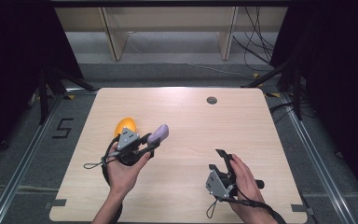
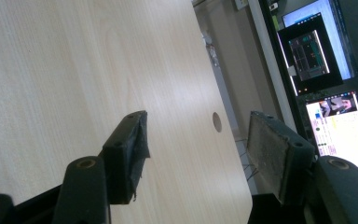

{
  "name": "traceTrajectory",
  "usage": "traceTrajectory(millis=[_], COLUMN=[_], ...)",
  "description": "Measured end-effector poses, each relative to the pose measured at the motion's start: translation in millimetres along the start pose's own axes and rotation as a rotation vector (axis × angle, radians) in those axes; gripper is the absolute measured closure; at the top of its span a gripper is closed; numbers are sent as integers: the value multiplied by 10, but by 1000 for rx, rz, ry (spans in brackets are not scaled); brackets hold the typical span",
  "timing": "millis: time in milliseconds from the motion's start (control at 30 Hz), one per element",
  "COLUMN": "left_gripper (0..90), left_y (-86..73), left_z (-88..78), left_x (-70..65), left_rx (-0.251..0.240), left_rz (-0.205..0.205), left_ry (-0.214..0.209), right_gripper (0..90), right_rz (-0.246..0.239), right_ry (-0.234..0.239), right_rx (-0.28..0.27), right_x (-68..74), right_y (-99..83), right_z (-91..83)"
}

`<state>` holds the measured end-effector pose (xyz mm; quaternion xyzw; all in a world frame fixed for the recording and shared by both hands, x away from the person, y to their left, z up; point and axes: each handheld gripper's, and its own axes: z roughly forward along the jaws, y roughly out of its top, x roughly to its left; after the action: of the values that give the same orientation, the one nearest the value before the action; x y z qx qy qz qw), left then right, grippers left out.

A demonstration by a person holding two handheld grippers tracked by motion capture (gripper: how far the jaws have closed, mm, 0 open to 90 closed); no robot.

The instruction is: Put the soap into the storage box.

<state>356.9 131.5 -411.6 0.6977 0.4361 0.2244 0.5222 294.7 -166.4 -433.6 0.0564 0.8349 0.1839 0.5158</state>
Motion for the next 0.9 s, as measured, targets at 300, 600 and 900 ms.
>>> traceTrajectory(millis=[300, 600, 900], left_gripper=[591, 591, 591], left_y=[24, -19, 14], left_z=[-72, -106, -141], left_x=[106, 213, 302], left_rx=[-32, -42, -60], left_rz=[-16, -37, -42], left_ry=[35, 76, 110], right_gripper=[395, 396, 396], right_rz=[72, 60, 63], right_ry=[17, 12, 21], right_rx=[22, 21, 22], right_x=[50, 42, 48], right_y=[17, 18, 19], right_z=[-11, -10, -11])
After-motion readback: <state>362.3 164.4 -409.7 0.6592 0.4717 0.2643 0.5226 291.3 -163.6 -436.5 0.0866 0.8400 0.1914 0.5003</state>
